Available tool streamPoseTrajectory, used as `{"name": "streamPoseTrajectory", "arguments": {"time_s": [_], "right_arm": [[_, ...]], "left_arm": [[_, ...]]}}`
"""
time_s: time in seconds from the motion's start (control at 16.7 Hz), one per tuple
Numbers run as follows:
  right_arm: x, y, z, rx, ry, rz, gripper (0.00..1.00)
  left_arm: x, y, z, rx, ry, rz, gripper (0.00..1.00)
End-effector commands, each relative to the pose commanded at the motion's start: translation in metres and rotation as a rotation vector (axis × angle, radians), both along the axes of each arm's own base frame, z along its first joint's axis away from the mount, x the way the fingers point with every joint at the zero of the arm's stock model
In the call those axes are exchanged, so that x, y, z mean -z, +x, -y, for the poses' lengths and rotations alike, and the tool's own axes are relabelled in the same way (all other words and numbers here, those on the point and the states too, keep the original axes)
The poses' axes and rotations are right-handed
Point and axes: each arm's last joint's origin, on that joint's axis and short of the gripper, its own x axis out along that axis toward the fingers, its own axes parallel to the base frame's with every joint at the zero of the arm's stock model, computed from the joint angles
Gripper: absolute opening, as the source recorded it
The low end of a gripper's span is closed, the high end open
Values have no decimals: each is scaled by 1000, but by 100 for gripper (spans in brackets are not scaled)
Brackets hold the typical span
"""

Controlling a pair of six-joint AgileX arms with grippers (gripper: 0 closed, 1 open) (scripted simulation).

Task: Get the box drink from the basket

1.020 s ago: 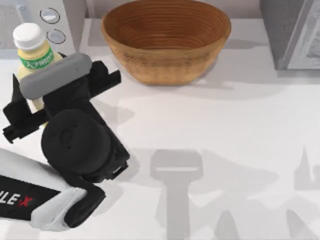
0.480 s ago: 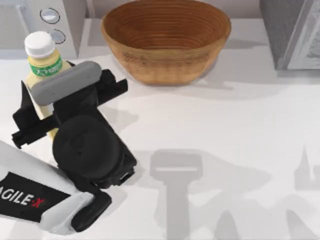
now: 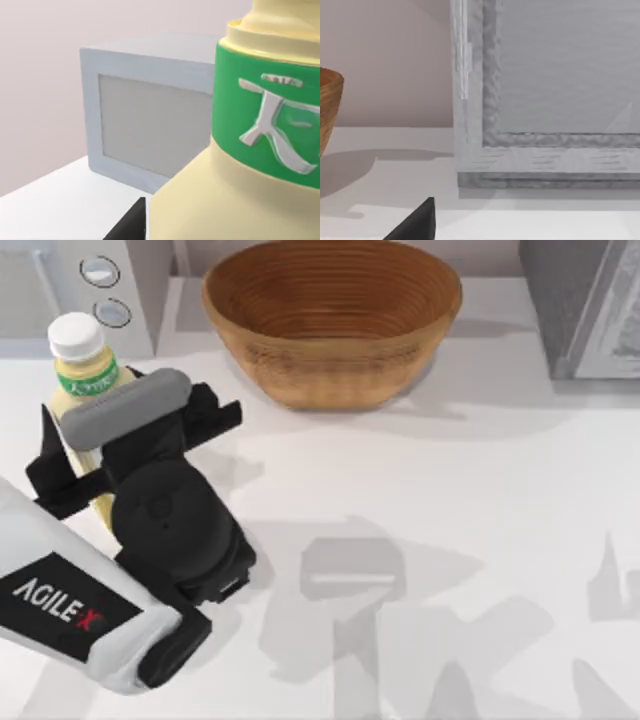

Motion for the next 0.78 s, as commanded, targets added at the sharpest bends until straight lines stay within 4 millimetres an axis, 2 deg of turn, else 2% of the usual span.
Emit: {"name": "streamPoseTrajectory", "arguments": {"time_s": [0.24, 0.48, 0.78], "right_arm": [[0, 0, 0, 0, 0, 0, 100], [0, 0, 0, 0, 0, 0, 100], [0, 0, 0, 0, 0, 0, 100]], "left_arm": [[15, 11, -9, 2, -8, -1, 0], [15, 11, -9, 3, -8, -2, 0], [15, 11, -9, 3, -8, -2, 38]]}}
